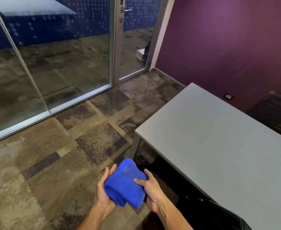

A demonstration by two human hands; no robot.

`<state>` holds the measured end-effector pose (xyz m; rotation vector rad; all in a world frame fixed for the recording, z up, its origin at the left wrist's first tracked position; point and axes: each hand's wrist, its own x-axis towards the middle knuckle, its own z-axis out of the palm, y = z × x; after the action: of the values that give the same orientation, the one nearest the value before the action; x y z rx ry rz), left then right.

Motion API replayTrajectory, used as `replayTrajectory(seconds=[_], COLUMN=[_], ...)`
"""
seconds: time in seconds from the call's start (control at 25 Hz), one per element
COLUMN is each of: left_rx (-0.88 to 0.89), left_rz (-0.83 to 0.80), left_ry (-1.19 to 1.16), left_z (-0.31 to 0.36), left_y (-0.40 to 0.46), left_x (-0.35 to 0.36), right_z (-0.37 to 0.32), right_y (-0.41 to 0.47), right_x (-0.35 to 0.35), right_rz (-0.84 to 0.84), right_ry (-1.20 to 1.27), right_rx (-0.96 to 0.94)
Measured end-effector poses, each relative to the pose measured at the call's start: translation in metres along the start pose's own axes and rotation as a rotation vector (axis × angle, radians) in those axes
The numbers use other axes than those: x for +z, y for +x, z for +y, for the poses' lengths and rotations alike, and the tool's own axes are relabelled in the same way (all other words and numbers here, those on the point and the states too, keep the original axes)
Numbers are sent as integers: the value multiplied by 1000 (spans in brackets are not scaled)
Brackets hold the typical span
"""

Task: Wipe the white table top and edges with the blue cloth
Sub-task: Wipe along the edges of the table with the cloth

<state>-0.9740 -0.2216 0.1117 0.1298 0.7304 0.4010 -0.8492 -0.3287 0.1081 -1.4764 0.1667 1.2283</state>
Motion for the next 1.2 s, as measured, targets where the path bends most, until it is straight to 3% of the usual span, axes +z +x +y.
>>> replayTrajectory(seconds=[0.12, 0.32, 0.44, 0.6, 0.72, 0.96, 1.12, 1.2], left_rx=[-101, -252, -314, -221, -199, 44, 136, 183], left_rz=[-49, -65, -114, -119, -137, 256, 266, 254], left_ry=[-14, 265, 344, 349, 432, 345, 346, 372], left_z=[4, 17, 18, 7, -10, -35, -19, -12], left_y=[7, 31, 46, 64, 71, 94, 114, 130], left_x=[-10, -20, -19, -25, -26, -33, -30, -29], right_z=[7, -6, -21, -41, -56, -107, -139, -145], right_y=[6, 22, 40, 59, 71, 115, 156, 173], right_x=[16, 6, -14, -39, -52, -87, -116, -125], right_rz=[56, 86, 38, -69, -137, 110, 159, 245], right_ry=[-227, -677, -754, -655, -778, -1146, -1532, -1597], right_rx=[-77, -175, -201, -200, -131, -305, -319, -319])
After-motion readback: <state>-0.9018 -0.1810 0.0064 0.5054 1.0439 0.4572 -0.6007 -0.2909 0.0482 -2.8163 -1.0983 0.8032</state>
